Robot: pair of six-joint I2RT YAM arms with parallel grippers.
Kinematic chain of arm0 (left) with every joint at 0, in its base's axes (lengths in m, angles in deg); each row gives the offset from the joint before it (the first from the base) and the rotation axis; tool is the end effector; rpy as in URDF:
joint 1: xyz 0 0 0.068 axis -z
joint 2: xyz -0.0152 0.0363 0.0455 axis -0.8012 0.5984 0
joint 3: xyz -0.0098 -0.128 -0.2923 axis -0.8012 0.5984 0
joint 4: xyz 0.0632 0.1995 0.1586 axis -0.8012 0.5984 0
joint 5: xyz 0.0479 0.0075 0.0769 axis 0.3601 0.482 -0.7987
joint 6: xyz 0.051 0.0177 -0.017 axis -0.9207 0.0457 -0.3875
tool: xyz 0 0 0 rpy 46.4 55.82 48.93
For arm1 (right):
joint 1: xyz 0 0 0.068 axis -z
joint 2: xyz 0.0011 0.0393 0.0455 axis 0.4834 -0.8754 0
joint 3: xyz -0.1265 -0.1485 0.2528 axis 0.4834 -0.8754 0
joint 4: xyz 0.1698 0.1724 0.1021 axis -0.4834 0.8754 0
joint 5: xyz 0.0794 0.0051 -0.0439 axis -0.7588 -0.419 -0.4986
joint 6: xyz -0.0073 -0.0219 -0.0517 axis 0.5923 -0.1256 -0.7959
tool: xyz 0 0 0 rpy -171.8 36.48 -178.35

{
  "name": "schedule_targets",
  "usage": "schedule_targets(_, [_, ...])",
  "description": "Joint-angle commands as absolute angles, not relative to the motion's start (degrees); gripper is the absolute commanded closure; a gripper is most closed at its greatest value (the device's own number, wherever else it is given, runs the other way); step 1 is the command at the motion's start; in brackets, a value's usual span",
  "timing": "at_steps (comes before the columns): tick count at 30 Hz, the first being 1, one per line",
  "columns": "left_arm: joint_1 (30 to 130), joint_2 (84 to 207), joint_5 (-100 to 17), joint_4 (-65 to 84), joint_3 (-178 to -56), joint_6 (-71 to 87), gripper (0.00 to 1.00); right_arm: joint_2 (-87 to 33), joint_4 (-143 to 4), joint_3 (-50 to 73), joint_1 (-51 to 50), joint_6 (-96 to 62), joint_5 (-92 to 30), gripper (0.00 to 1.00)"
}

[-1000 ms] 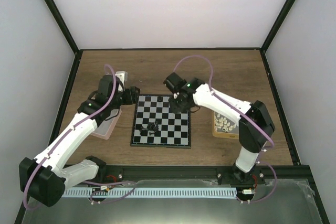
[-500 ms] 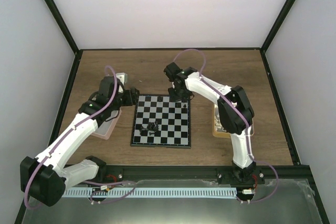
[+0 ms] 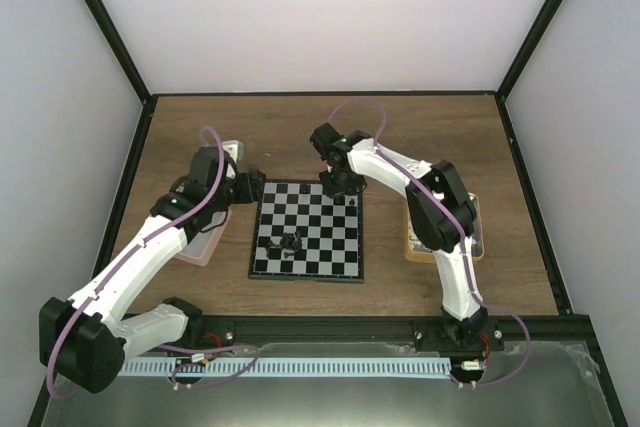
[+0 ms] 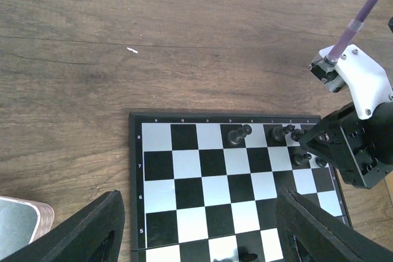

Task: Set up the chess pieces on the board
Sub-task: Place the chess piece on the chessboard.

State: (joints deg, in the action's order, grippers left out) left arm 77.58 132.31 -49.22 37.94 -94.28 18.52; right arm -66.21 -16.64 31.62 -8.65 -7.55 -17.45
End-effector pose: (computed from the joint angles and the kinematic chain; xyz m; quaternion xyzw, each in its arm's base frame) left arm 0.1989 -0.0905 0.3222 0.0187 0.9023 -0.1754 0.3933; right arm 0.3593 0.2711 0.2240 -0.1797 0.9769 0.0013 0.1159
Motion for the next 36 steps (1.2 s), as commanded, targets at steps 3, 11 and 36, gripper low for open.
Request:
schedule_targets(3, [77.2,132.8,-48.6,36.8,-93.6,18.6,0.31,-67.1,-16.1,33.9,-8.2,-8.2,-15.9,0.90])
schedule_targets(11, [77.1,132.8,-48.6,36.7,-93.5,18.6,0.31,-66.8,-17.1,34.1,-8.2,-7.9,-14.9,0.80])
schedule_targets(36, [77.1,133.5,-47.6,37.1,-93.7,18.2,0.31,-55.2,-21.3,31.1,-8.4,-3.6,-16.3,0.63])
